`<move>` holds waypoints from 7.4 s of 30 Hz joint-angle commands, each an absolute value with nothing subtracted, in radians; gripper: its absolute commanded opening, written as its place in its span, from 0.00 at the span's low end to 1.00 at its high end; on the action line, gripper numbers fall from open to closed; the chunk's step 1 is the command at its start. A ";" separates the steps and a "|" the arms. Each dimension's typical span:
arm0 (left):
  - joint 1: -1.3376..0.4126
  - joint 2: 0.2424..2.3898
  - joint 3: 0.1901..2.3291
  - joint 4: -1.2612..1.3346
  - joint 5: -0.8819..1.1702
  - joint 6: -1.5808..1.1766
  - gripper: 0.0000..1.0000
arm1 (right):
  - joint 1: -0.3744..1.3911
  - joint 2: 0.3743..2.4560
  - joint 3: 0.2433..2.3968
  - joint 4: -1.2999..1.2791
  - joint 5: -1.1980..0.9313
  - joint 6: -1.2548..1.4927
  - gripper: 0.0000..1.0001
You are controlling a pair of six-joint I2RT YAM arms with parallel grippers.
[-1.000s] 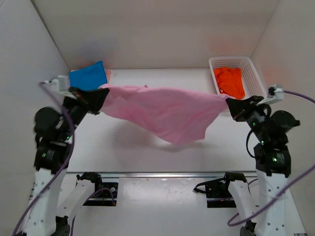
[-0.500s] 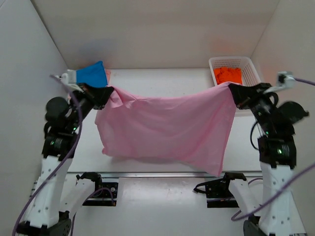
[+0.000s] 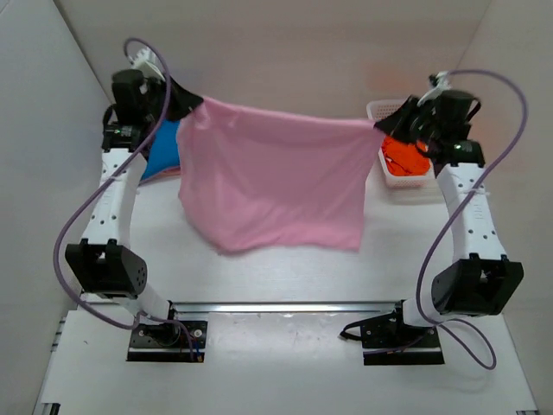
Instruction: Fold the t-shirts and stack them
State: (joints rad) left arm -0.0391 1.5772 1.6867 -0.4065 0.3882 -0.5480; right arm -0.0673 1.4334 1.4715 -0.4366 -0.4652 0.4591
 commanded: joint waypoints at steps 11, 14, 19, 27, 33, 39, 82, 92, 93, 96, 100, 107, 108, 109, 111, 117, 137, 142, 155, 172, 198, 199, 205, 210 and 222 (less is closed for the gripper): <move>0.020 1.194 1.205 -0.181 0.523 -0.601 0.00 | -0.250 1.479 1.430 -0.313 -0.939 0.522 0.00; -0.049 1.103 0.921 -0.129 0.532 -0.620 0.00 | -0.255 1.437 1.203 -0.327 -0.905 0.465 0.00; -0.107 0.925 0.472 -0.084 0.497 -0.644 0.01 | -0.242 1.305 0.816 -0.282 -0.821 0.437 0.00; -0.109 0.772 0.285 -0.227 0.491 -0.612 0.06 | -0.184 1.260 0.562 -0.409 -0.686 0.379 0.00; -0.106 0.660 0.262 -0.324 0.495 -0.617 0.07 | -0.170 1.083 0.511 -0.531 -0.580 0.419 0.00; -0.141 0.545 0.314 -0.406 0.522 -0.689 0.00 | -0.103 0.982 0.552 -0.638 -0.571 0.419 0.00; -0.114 1.245 1.107 -0.207 0.229 -0.321 0.00 | 0.051 1.365 1.283 -0.277 -0.367 0.164 0.00; -0.084 1.470 1.652 -0.256 0.235 -0.311 0.00 | 0.002 1.655 2.012 -0.495 -0.353 0.129 0.00; -0.086 1.470 1.654 -0.259 0.241 -0.310 0.00 | 0.002 1.670 2.043 -0.506 -0.356 0.132 0.00; -0.083 1.433 1.590 -0.264 0.250 -0.307 0.00 | -0.041 1.672 2.017 -0.515 -0.383 0.138 0.01; -0.092 1.327 1.427 -0.227 0.267 -0.319 0.00 | -0.055 1.548 1.823 -0.502 -0.387 0.123 0.00; -0.121 1.074 1.005 -0.239 0.308 -0.342 0.00 | -0.113 1.244 1.126 -0.429 -0.412 0.158 0.00; -0.133 1.025 0.927 -0.244 0.311 -0.350 0.00 | -0.117 1.208 1.039 -0.428 -0.402 0.160 0.00; -0.144 0.969 0.855 -0.244 0.305 -0.357 0.00 | -0.118 1.197 0.960 -0.440 -0.408 0.161 0.00; -0.160 0.901 0.768 -0.265 0.311 -0.367 0.00 | -0.120 1.157 0.883 -0.463 -0.397 0.156 0.00; -0.175 0.660 0.763 -0.440 0.273 -0.374 0.00 | -0.110 0.929 0.865 -0.552 -0.436 0.162 0.00; -0.115 1.159 0.920 -0.138 0.339 -0.407 0.00 | -0.029 1.328 1.138 -0.336 -0.472 0.192 0.00; -0.092 1.428 1.359 -0.224 0.354 -0.364 0.00 | -0.028 1.554 1.531 -0.449 -0.436 0.147 0.00; -0.043 1.315 1.521 -0.172 0.348 -0.362 0.00 | -0.147 1.554 1.840 -0.508 -0.532 0.178 0.00; -0.112 0.647 0.373 -0.114 0.302 -0.520 0.00 | -0.156 1.330 0.839 -0.472 -0.493 0.152 0.00; -0.080 0.817 0.322 -0.072 0.308 -0.588 0.03 | -0.146 1.500 0.844 -0.523 -0.552 0.221 0.00; -0.077 0.868 0.345 -0.060 0.307 -0.592 0.04 | -0.146 1.512 0.876 -0.520 -0.548 0.224 0.00; -0.068 1.175 0.521 0.061 0.296 -0.575 0.08 | -0.149 1.704 1.064 -0.529 -0.566 0.230 0.01; -0.037 1.402 0.661 0.152 0.317 -0.571 0.25 | -0.146 1.815 1.251 -0.526 -0.572 0.253 0.11; -0.006 1.404 0.723 0.169 0.345 -0.606 0.46 | -0.101 1.712 1.218 -0.445 -0.493 0.259 0.32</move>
